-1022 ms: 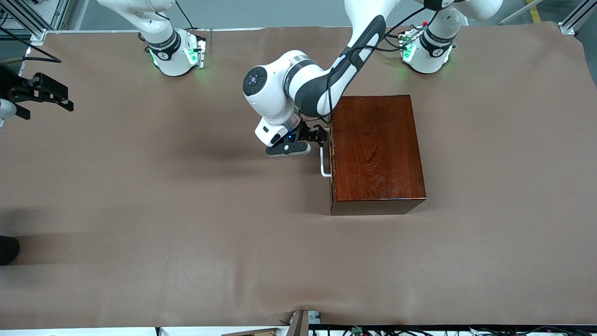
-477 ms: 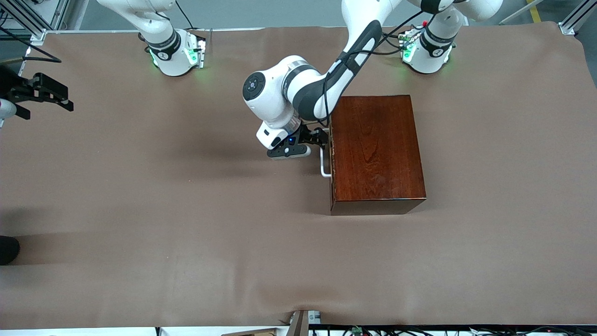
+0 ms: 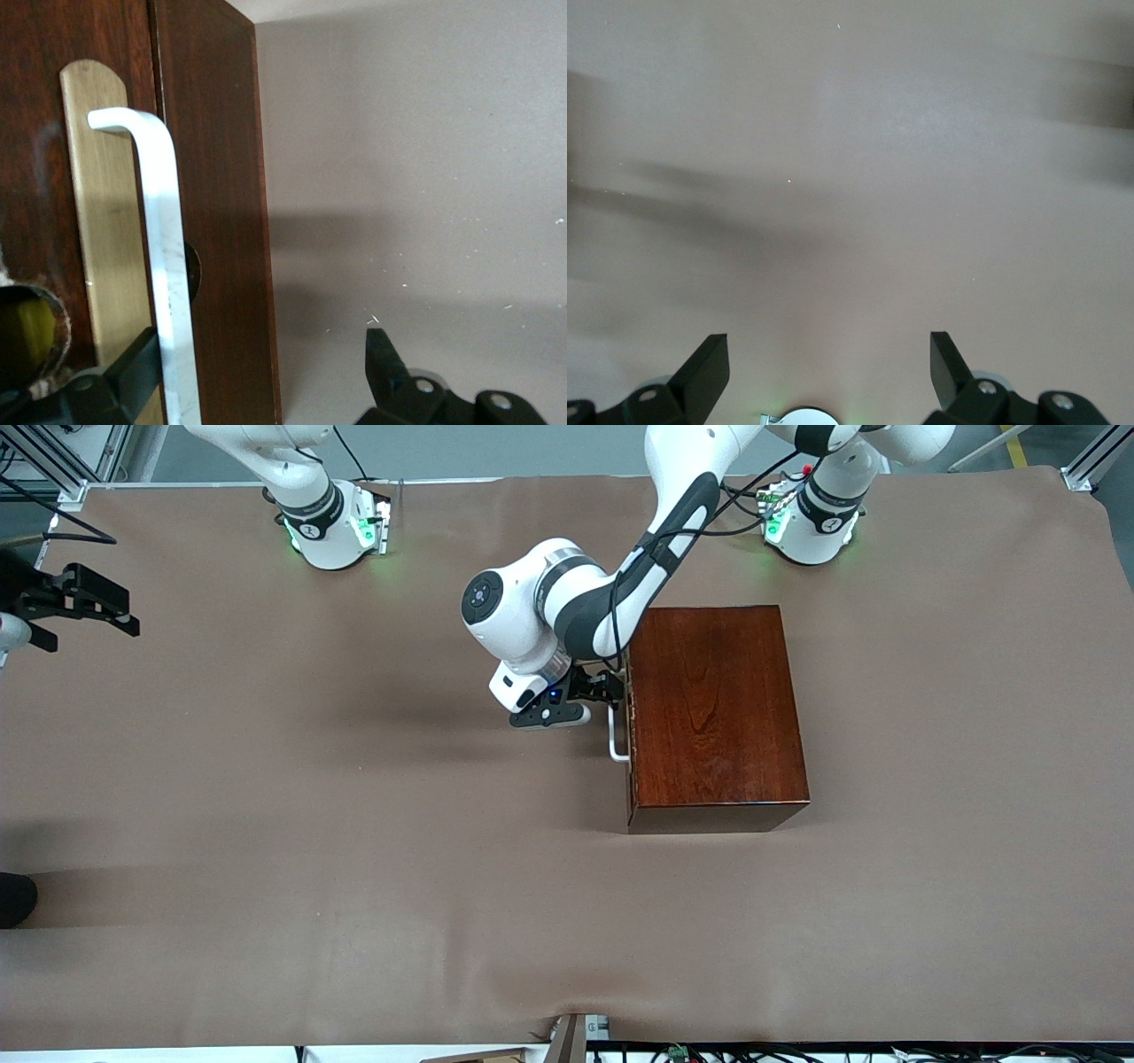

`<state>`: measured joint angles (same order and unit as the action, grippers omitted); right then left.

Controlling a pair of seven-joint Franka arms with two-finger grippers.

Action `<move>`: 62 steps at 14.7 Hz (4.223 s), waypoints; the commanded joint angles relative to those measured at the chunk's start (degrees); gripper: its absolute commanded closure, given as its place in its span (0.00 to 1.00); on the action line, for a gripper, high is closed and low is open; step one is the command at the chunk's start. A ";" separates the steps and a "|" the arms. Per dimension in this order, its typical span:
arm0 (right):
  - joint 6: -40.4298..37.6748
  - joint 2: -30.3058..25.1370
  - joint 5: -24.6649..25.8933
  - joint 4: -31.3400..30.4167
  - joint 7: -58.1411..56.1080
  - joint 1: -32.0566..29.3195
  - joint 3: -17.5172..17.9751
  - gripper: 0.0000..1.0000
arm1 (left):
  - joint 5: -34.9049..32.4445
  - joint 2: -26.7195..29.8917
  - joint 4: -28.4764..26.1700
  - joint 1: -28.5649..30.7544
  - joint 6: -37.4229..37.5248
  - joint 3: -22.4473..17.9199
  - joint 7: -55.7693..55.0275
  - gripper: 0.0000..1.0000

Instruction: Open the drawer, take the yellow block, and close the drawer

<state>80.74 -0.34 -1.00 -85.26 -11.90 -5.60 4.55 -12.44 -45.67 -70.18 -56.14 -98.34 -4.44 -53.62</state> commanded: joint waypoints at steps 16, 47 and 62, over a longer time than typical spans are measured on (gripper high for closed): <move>-0.14 -0.28 -0.23 -0.17 -0.58 -1.43 0.90 0.00 | 1.46 -1.61 1.89 -1.78 -9.50 -0.21 -14.66 0.00; -0.05 0.43 0.12 0.09 -0.66 -2.13 0.98 0.00 | 3.39 -0.91 1.89 -2.93 -22.16 1.90 -25.92 0.00; -0.32 1.92 -6.02 -0.26 18.48 -1.17 1.25 0.00 | 3.30 19.37 0.13 3.82 -4.41 0.84 -18.46 0.00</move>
<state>80.68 1.50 -5.09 -85.45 2.68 -6.61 5.23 -9.91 -30.95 -67.61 -54.88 -104.47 -3.98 -74.82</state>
